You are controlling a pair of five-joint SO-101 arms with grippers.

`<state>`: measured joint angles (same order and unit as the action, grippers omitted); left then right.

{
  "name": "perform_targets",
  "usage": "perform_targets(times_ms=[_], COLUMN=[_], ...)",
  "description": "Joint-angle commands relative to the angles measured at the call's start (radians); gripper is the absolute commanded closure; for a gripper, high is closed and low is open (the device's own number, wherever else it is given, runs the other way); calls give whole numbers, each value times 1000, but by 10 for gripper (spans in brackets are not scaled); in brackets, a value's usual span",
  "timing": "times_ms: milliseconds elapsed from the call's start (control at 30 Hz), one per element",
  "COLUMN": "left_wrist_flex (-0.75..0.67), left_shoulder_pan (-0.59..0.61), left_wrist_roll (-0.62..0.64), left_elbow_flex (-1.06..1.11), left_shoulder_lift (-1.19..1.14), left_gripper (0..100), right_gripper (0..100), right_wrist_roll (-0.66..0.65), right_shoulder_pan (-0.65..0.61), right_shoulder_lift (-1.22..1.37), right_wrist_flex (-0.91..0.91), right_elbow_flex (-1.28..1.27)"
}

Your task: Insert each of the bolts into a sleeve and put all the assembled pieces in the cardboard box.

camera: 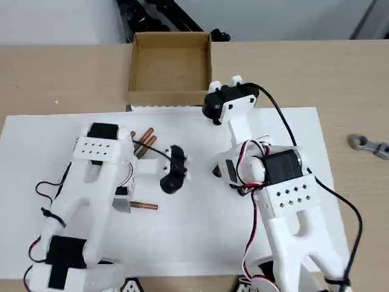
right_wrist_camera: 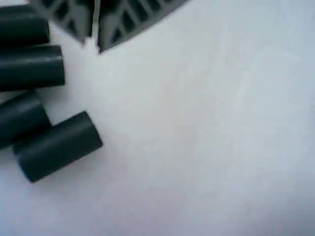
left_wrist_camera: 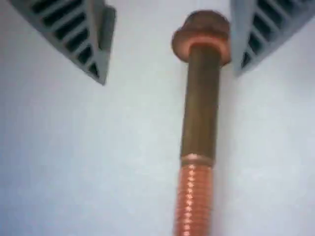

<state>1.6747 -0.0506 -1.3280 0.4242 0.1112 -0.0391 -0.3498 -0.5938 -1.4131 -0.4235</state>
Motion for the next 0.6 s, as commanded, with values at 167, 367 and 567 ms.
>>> perform_targets(times_ms=[167, 367, 567], left_wrist_flex=[75, 75, 78], left_shoulder_pan=[-14, -23, -25], left_wrist_roll=[922, 1527, 1878], left_elbow_flex=[-237, -234, -206], left_shoulder_lift=[-5, -5, 3], left_gripper=[904, 911, 906], right_gripper=[995, 995, 995], right_wrist_roll=[9, 9, 9], right_shoulder_pan=[7, 7, 7], right_shoulder_lift=[-7, -8, -8], right_wrist_flex=[19, 19, 19], right_elbow_flex=[6, 6, 8])
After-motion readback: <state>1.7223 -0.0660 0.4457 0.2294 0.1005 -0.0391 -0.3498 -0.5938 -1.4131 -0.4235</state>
